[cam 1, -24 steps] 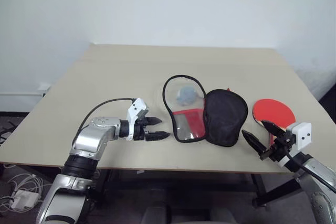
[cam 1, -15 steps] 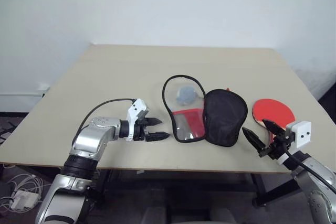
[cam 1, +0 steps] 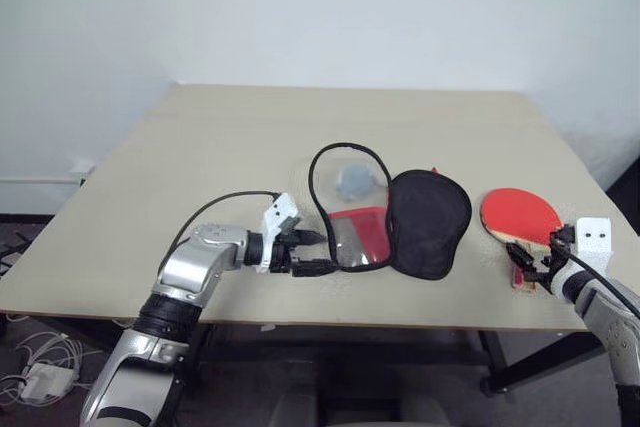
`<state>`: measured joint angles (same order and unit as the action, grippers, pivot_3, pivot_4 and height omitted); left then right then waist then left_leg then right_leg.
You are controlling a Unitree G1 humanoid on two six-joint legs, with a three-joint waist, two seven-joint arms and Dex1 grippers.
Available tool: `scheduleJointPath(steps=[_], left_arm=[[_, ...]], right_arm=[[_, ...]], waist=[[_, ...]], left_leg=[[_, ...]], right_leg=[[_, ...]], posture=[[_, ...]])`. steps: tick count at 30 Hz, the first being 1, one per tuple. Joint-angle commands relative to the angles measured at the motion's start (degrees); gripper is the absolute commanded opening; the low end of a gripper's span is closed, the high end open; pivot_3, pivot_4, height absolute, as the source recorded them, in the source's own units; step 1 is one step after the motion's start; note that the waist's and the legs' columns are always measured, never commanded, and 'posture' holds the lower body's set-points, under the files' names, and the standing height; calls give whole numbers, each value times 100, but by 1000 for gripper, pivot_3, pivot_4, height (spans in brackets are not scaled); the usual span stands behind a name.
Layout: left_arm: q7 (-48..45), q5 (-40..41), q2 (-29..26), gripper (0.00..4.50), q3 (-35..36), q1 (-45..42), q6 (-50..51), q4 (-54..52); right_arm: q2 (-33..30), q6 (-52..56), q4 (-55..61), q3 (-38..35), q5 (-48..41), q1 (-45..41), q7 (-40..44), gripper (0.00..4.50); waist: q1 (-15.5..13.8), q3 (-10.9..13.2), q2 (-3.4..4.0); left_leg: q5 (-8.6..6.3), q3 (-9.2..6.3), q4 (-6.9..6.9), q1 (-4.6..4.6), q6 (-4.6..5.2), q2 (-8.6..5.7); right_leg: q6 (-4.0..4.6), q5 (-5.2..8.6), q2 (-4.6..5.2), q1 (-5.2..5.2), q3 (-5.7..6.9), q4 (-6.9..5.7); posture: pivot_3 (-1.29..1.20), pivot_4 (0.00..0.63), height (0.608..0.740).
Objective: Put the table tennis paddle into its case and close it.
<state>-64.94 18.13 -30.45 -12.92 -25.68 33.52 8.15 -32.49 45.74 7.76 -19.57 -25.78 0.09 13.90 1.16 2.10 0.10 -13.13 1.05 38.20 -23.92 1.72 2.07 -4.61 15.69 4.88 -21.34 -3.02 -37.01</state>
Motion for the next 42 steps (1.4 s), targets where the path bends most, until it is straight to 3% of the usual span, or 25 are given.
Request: scheduleJointPath(steps=[1, 12, 22, 28, 33, 37, 42], left_arm=[[-36, 25, 12, 4231, -11, -33, -33, -219], [13, -30, 173, 4231, -107, -87, -86, -135], [56, -82, 242, 4231, -89, -171, -199, 20], [51, -96, 324, 4231, -139, -209, -285, 131], [-56, -144, 420, 4231, -211, -332, -350, 319], [-151, -223, 500, 4231, -304, -462, -425, 504], [-232, -271, 559, 4231, -394, -548, -482, 632]], right_arm=[[-131, 297, -213, 6, 59, -274, 53, 4479], [75, 924, -1311, 375, 355, -1524, -89, 4479], [307, 1493, -1758, -169, 467, -2121, -635, 1208], [549, 2047, -926, -625, 351, -2198, -1050, 1175], [1233, 2911, 155, -963, 70, -2702, -1426, 1175], [1945, 3412, 675, -759, 131, -3063, -1662, 1175], [2727, 3406, 380, -451, 435, -3283, -1949, 1175]], waist=[[14, -1, 1], [90, -3, -11], [168, -11, -30], [144, -9, -26], [170, -4, -9], [168, -5, -5], [146, -4, -5]], left_leg=[[0, 1, -2, 0, 0, 0], [0, 13, -2, 17, 1, 2], [0, 12, -4, 21, 0, 2], [0, 11, -5, 19, 0, 0], [1, 15, -18, 12, 1, 0], [1, 19, -21, 13, 1, 0], [1, 17, -20, 12, 0, -3]], right_leg=[[0, 0, 0, -1, -2, -1], [0, -1, -4, 6, -18, -2], [-1, -1, -4, 11, -19, -2], [-1, -1, -1, 10, -18, -2], [-1, -1, -3, -11, -26, -8], [-2, 0, -5, -25, -35, -32], [-2, 0, -4, -27, -33, -43]], posture=[[0, 0, 728], [0, 0, 728], [0, 0, 728], [0, 0, 728], [0, 0, 728], [0, 0, 728], [0, 0, 728]])
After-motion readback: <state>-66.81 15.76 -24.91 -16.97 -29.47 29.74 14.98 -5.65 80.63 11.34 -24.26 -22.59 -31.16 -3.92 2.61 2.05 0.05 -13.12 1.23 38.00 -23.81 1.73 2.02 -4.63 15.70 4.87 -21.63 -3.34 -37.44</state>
